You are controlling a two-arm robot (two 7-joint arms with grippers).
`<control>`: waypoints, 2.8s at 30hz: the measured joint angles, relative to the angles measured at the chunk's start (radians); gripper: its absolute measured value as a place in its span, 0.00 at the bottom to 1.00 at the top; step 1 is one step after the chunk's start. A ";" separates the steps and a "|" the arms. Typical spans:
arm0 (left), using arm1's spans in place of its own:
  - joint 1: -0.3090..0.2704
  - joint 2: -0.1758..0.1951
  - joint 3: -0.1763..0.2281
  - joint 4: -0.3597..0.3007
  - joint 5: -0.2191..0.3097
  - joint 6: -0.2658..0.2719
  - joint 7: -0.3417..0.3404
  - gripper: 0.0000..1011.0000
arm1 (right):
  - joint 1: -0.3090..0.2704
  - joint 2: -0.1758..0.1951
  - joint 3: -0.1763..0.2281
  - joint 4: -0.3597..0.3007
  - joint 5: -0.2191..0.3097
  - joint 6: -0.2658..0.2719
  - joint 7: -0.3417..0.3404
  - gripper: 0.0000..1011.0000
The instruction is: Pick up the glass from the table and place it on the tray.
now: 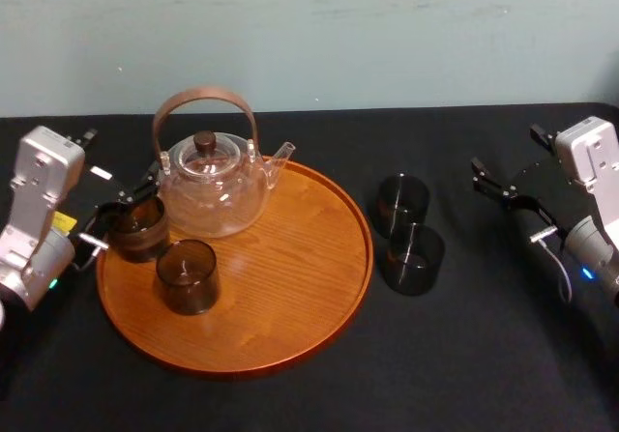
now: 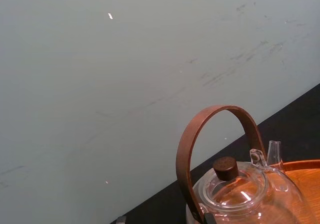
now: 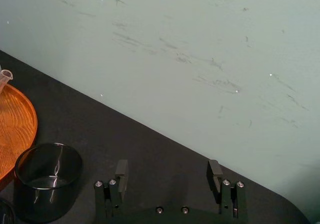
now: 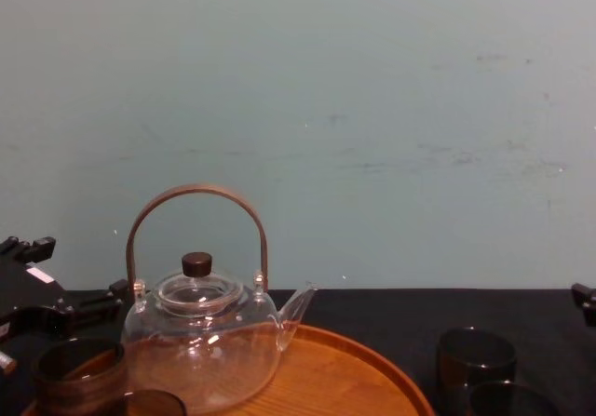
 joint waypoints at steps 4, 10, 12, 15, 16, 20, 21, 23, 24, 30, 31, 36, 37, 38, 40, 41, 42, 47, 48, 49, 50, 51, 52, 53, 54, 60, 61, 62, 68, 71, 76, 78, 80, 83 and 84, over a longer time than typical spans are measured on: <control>0.000 0.000 0.000 0.000 0.000 0.000 0.000 0.99 | 0.000 0.000 0.000 0.000 0.000 0.000 0.000 0.99; 0.000 0.000 0.000 0.000 0.000 0.000 0.000 0.99 | 0.000 0.000 0.000 0.000 0.000 0.000 0.000 0.99; 0.000 0.000 0.000 0.000 0.000 0.000 0.000 0.99 | 0.000 0.000 0.000 0.000 0.000 0.000 0.000 0.99; 0.000 0.000 0.000 0.000 0.000 0.000 0.000 0.99 | 0.000 0.000 0.000 0.000 0.000 0.000 0.000 0.99; 0.000 0.000 0.000 0.000 0.000 0.000 0.000 0.99 | 0.000 0.000 0.000 0.000 0.000 0.000 0.000 0.99; 0.000 0.000 0.000 0.000 0.000 0.000 0.000 0.99 | 0.000 0.000 0.000 0.000 0.000 0.000 0.000 0.99; 0.000 0.000 0.000 0.000 0.000 0.000 0.000 0.99 | 0.000 0.000 0.000 0.000 0.000 0.000 0.000 0.99; 0.000 0.000 0.000 0.000 0.000 0.000 0.000 0.99 | 0.000 0.000 0.000 0.000 0.000 0.000 0.000 0.99; 0.000 0.000 0.000 0.000 0.000 0.000 0.000 0.99 | 0.000 0.000 0.000 0.000 0.000 0.000 0.000 0.99; 0.000 0.000 0.000 0.000 0.000 0.000 0.000 0.99 | 0.000 0.000 0.000 0.000 0.000 0.000 0.000 0.99; 0.000 0.000 0.000 0.000 0.000 0.000 0.000 0.99 | 0.000 0.000 0.000 0.000 0.000 0.000 0.000 0.99; 0.000 0.000 0.000 0.000 0.000 0.000 0.000 0.99 | 0.000 0.000 0.000 0.000 0.000 0.000 0.000 0.99; 0.000 0.000 0.000 0.000 0.000 0.000 0.000 0.99 | 0.000 0.000 0.000 0.000 0.000 0.000 0.000 0.99; 0.000 0.000 0.000 0.000 0.000 0.000 0.000 0.99 | 0.000 0.000 0.000 0.000 0.000 0.000 0.000 0.99; 0.000 0.000 0.000 0.000 0.000 0.000 0.000 0.99 | 0.000 0.000 0.000 0.000 0.000 0.000 0.000 0.99; 0.000 0.000 0.000 0.000 0.000 0.000 0.000 0.99 | 0.000 0.000 0.000 0.000 0.000 0.000 0.000 0.99; 0.000 0.000 0.000 0.000 0.000 0.000 0.000 0.99 | 0.000 0.000 0.000 0.000 0.000 0.000 0.000 0.99; 0.000 0.000 0.000 0.000 0.000 0.000 0.000 0.99 | 0.000 0.000 0.000 0.000 0.000 0.000 0.000 0.99; 0.000 0.000 0.000 0.000 0.000 0.000 0.000 0.99 | 0.000 0.000 0.000 0.000 0.000 0.000 0.001 0.99; 0.000 0.000 0.000 0.000 0.000 0.000 0.000 0.99 | 0.001 -0.002 0.002 0.002 0.001 -0.001 0.005 0.99; 0.000 0.000 0.000 0.000 0.000 0.000 0.000 0.99 | 0.003 -0.004 0.004 0.003 0.002 -0.003 0.012 0.99; 0.000 0.000 0.000 0.000 0.000 0.000 0.000 0.99 | 0.003 -0.006 0.008 0.004 0.009 -0.010 0.028 0.99; 0.000 0.000 0.000 0.000 0.000 0.000 0.000 0.99 | 0.003 -0.007 0.011 0.004 0.013 -0.012 0.035 0.99; 0.000 0.000 0.000 0.000 0.000 0.000 0.000 0.99 | 0.001 -0.007 0.014 0.000 0.018 -0.015 0.042 0.99; 0.000 0.000 0.000 0.000 0.000 0.000 0.000 0.99 | -0.007 -0.006 0.019 -0.011 0.027 -0.018 0.057 0.99; 0.000 0.000 0.000 0.000 0.000 0.000 0.000 0.99 | -0.048 0.015 0.035 -0.085 0.039 -0.016 0.088 0.99; 0.000 0.000 0.000 0.000 0.000 0.000 0.000 0.99 | -0.063 0.023 0.040 -0.113 0.041 -0.013 0.094 0.99; 0.000 0.000 0.000 0.000 0.000 0.000 0.000 0.99 | -0.072 0.027 0.042 -0.126 0.041 -0.012 0.097 0.99; 0.000 0.000 0.000 0.000 0.000 0.000 0.000 0.99 | -0.142 0.051 0.066 -0.231 0.058 -0.003 0.112 0.99; 0.000 0.000 0.000 0.000 0.000 0.000 0.000 0.99 | -0.179 0.060 0.072 -0.279 0.064 0.003 0.121 0.99; 0.000 0.000 0.000 0.000 0.000 0.000 0.000 0.99 | -0.228 0.069 0.077 -0.338 0.075 0.016 0.136 0.99; 0.000 0.000 0.000 0.000 0.000 0.000 0.000 0.99 | -0.251 0.071 0.078 -0.366 0.079 0.025 0.143 0.99; 0.000 0.000 0.000 0.000 0.000 0.000 0.000 0.99 | -0.266 0.073 0.078 -0.382 0.080 0.034 0.147 0.99; 0.000 0.000 0.000 0.000 0.000 0.000 0.000 0.99 | -0.295 0.073 0.076 -0.412 0.084 0.057 0.157 0.99; 0.000 0.000 0.000 0.000 0.000 0.000 0.000 0.99 | -0.299 0.072 0.076 -0.416 0.085 0.062 0.159 0.99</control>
